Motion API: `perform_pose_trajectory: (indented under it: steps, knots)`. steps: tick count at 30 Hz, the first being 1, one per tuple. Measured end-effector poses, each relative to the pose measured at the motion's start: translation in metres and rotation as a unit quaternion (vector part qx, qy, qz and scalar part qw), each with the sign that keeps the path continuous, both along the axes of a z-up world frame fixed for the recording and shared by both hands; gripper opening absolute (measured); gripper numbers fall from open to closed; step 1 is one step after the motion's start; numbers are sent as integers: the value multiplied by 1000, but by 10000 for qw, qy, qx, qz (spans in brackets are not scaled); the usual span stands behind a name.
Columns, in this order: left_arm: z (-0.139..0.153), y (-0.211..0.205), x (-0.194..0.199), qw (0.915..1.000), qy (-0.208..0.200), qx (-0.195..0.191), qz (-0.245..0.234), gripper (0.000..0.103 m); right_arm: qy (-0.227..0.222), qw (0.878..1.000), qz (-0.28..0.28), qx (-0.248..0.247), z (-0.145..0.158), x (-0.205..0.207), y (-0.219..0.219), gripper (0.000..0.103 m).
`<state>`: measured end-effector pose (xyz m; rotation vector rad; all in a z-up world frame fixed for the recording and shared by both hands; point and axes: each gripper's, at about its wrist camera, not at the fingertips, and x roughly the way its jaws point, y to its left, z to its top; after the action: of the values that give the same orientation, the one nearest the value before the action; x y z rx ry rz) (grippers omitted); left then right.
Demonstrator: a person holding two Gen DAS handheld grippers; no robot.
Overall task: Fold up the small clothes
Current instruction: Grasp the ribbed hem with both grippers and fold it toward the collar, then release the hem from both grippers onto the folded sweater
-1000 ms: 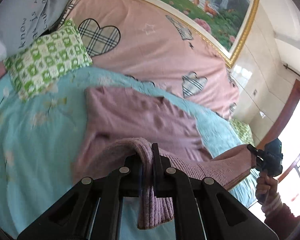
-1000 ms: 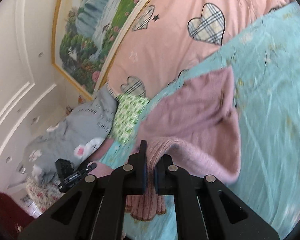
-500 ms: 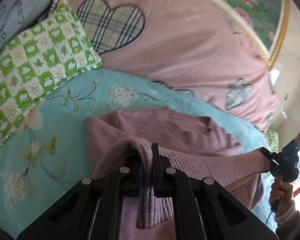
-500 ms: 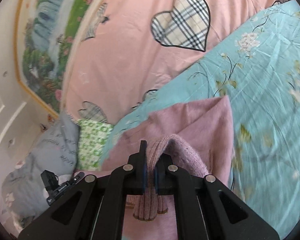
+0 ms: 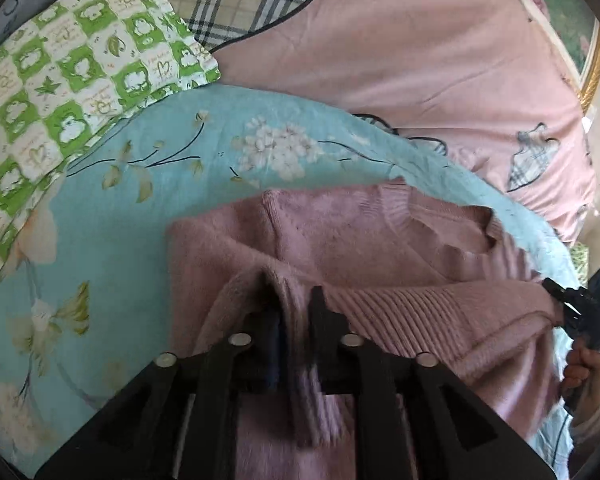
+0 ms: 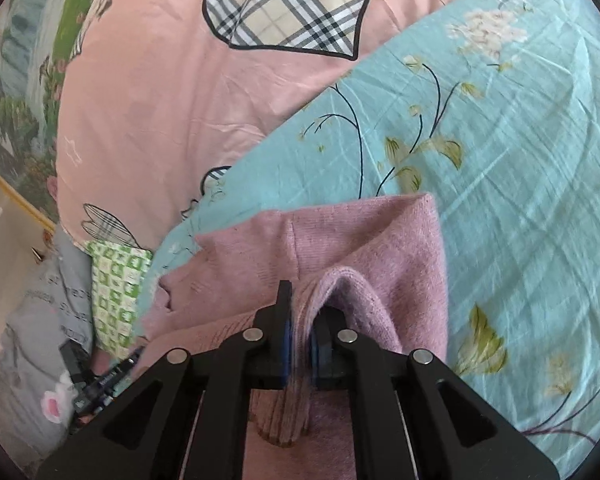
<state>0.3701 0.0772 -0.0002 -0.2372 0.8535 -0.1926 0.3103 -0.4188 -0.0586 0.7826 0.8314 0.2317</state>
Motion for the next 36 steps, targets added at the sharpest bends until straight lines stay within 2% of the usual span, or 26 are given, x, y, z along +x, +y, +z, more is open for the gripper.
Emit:
perform_pose_trajectory:
  steps: [1, 2, 3, 4, 6, 8, 11, 12, 14, 16, 18, 21, 23, 24, 25, 27, 28, 30, 33, 36]
  knots:
    - [5, 0, -8, 10000, -15, -4, -71, 32, -12, 10000, -13, 6, 4, -5, -2, 21]
    - [10, 0, -19, 9999, -64, 4, -156, 36, -78, 10000, -51, -25, 11, -14, -5, 29]
    - [17, -2, -32, 9997, -114, 63, -226, 43, -173, 9997, -134, -124, 18, -23, -8, 43]
    - [22, -6, -45, 9993, -164, 102, -317, 44, -267, 9993, -177, -210, 24, -29, -8, 49]
    - [31, -21, -74, 9968, -294, -42, -748, 44, -576, 9970, 101, -513, 42, -51, 2, 49]
    - [30, -51, -98, 9899, -321, 21, -1379, 44, -777, 9906, 828, -759, 51, -65, 32, 48]
    - [17, -98, -114, 9744, -181, 111, -2240, 39, -865, 9695, 2078, -970, 51, -76, 88, 46]
    - [12, -108, -113, 9720, -135, 303, -2327, 37, -848, 9556, 2648, -981, 48, -77, 113, 46]
    - [-2, -127, -101, 9663, 15, 846, -2433, 37, -678, 9410, 3113, -1138, 39, -71, 138, 46]
    - [-13, -129, -78, 9650, 248, 1034, -2398, 26, -323, 9320, 3276, -1516, 24, -53, 154, 46]
    - [-12, -118, -55, 9661, 241, 896, -2410, 23, -131, 9353, 3224, -1453, 15, -29, 149, 42]
    - [0, -94, -19, 9762, 70, 771, -2026, 26, -91, 9587, 2553, -1249, 14, 3, 119, 29]
    - [4, -73, 8, 9861, 58, 736, -1489, 25, -97, 9780, 1804, -1042, 15, 19, 91, 30]
    - [4, -63, 21, 9904, 79, 690, -1196, 25, -28, 9842, 1221, -1282, 16, 25, 74, 32]
    - [2, -53, 32, 9935, 129, 645, -933, 26, 28, 9865, 829, -1410, 16, 30, 61, 32]
    - [-1, -33, 49, 9970, 241, 674, -295, 29, 50, 9914, 189, -1295, 12, 32, 35, 32]
    - [-2, -25, 52, 9981, 268, 532, -139, 29, 64, 9908, -8, -1350, 13, 29, 29, 32]
    - [3, -12, 47, 9995, 237, 201, 98, 31, -39, 9909, -285, -1315, 17, 14, 21, 32]
    - [15, -10, 14, 9995, -12, 227, 204, 56, -205, 9912, -350, -1262, 27, -13, 16, 32]
    - [24, -18, -26, 9996, -151, 229, -58, 58, -328, 9915, -274, -1229, 38, -38, 24, 32]
